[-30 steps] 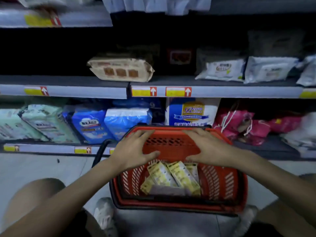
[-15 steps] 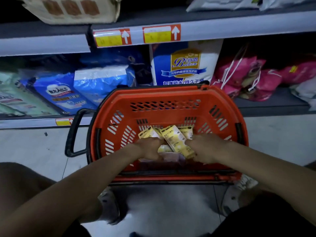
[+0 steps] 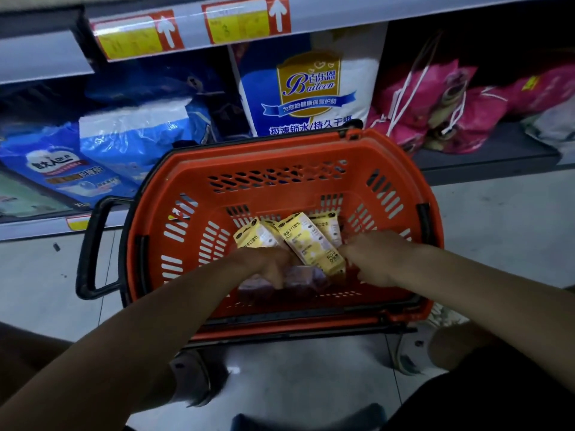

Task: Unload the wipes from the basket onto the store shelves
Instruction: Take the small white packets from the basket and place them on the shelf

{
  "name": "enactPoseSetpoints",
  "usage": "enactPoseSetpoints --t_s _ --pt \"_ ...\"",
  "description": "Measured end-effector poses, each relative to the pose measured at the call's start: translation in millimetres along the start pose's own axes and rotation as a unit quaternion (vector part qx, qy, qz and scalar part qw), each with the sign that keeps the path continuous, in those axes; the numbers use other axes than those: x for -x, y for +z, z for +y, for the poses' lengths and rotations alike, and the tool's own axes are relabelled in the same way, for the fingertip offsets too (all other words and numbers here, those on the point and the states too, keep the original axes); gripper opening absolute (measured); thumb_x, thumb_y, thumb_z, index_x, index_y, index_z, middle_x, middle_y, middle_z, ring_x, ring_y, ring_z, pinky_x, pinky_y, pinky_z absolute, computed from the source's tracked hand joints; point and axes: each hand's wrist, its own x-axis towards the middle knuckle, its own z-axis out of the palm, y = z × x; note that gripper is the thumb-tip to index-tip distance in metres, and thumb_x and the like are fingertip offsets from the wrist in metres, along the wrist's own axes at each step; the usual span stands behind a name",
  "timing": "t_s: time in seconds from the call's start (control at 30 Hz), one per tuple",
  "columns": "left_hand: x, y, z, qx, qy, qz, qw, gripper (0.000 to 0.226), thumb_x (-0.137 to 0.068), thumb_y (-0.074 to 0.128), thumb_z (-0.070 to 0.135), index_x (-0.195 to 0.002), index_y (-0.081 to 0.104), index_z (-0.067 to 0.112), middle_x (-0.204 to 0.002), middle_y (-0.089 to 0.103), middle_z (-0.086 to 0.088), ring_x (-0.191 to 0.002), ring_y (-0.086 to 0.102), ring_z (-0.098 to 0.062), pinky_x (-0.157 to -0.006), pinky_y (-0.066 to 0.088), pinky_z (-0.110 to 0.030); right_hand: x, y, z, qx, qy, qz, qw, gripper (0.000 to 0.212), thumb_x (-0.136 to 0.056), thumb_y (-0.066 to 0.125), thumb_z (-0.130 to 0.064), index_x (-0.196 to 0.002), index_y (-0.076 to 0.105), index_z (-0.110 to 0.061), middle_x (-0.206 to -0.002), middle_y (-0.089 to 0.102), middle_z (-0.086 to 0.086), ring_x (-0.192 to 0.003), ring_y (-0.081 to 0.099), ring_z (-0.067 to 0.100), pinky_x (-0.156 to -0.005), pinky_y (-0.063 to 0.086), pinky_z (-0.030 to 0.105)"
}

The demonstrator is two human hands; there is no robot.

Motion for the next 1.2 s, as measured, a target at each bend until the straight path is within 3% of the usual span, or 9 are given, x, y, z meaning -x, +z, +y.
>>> enactPoseSetpoints --t_s 0.23,0.3,0.4,0.47,0.57,0.7,0.9,1.07,1.2 --pt "9 0 0 0.066 0.016 0.030 0.997 0.069 -0.083 0.081 0.012 -0.142 0.047 0.003 -0.125 0.059 -0.010 -0.103 0.062 -0.024 -0.078 0.055 -0.034 1 -4 6 -0.011 0.012 -0.006 1.000 0.045 -0.097 0.060 -0.018 -0.141 0.050 -0.021 -0.136 0.057 0.008 -0.122 0.059 0.030 -0.088 0.052 0.036" --pt "20 -4 -3 0.094 0.024 0.062 0.993 0.072 -0.076 0.087 0.018 -0.136 0.048 0.009 -0.123 0.059 -0.006 -0.103 0.062 -0.023 -0.079 0.058 -0.036 3 -12 6 -0.012 0.016 0.000 1.000 0.047 -0.098 0.060 -0.018 -0.143 0.048 -0.022 -0.136 0.057 0.009 -0.122 0.059 0.031 -0.090 0.053 0.037" --pt "48 -18 -8 0.149 0.033 0.144 0.978 0.069 -0.072 0.093 0.029 -0.121 0.045 0.019 -0.104 0.053 0.005 -0.092 0.056 -0.018 -0.062 0.047 -0.026 12 -28 3 -0.010 0.019 0.041 0.999 0.051 -0.100 0.056 -0.020 -0.149 0.043 -0.030 -0.132 0.059 0.008 -0.119 0.061 0.033 -0.093 0.054 0.040" --pt "72 -30 -12 0.221 0.028 0.199 0.954 0.075 -0.071 0.095 0.032 -0.126 0.045 0.019 -0.109 0.054 0.007 -0.098 0.058 -0.017 -0.068 0.047 -0.025 17 -37 -2 -0.011 0.031 0.080 0.996 0.051 -0.100 0.055 -0.023 -0.148 0.043 -0.033 -0.131 0.060 0.007 -0.119 0.062 0.033 -0.091 0.053 0.039" --pt "118 -49 -11 0.348 0.035 0.265 0.899 0.075 -0.073 0.095 0.024 -0.131 0.049 0.019 -0.120 0.060 0.007 -0.108 0.062 -0.012 -0.083 0.054 -0.023 19 -44 -9 -0.072 0.035 0.151 0.985 0.050 -0.095 0.064 -0.033 -0.142 0.047 -0.027 -0.127 0.063 0.004 -0.117 0.063 0.031 -0.090 0.055 0.041" --pt "167 -56 0 0.522 0.036 0.327 0.787 0.050 -0.074 0.094 0.019 -0.114 0.063 0.022 -0.104 0.073 0.009 -0.100 0.071 -0.010 -0.070 0.056 -0.017 14 -54 -19 -0.304 -0.029 0.180 0.935 0.069 -0.086 0.078 -0.040 -0.146 0.047 -0.027 -0.119 0.064 -0.004 -0.107 0.062 0.014 -0.086 0.048 0.027" --pt "177 -43 20 0.726 0.033 0.306 0.615 0.044 -0.078 0.090 0.033 -0.116 0.075 0.019 -0.109 0.081 0.000 -0.107 0.075 -0.019 -0.093 0.062 -0.043 16 -67 -42 -0.524 -0.108 0.176 0.826 0.080 -0.069 0.094 -0.036 -0.136 0.051 -0.036 -0.124 0.067 -0.017 -0.110 0.066 0.000 -0.092 0.058 0.034" --pt "186 -42 22 0.780 0.038 0.278 0.559 0.061 -0.074 0.081 0.063 -0.121 0.072 0.025 -0.119 0.077 -0.006 -0.110 0.074 -0.026 -0.083 0.063 -0.042 13 -84 -38 -0.538 -0.039 0.225 0.811 0.051 -0.080 0.089 -0.018 -0.121 0.059 -0.027 -0.114 0.070 -0.005 -0.098 0.072 0.014 -0.086 0.060 0.042" --pt "197 -49 12 0.815 0.032 0.293 0.500 0.085 -0.084 0.050 0.086 -0.122 0.069 0.012 -0.117 0.076 -0.013 -0.111 0.073 -0.029 -0.093 0.060 -0.050 18 -97 -29 -0.647 -0.039 0.184 0.739 0.050 -0.080 0.085 -0.005 -0.120 0.063 -0.025 -0.114 0.074 -0.004 -0.097 0.074 0.008 -0.080 0.061 0.027"
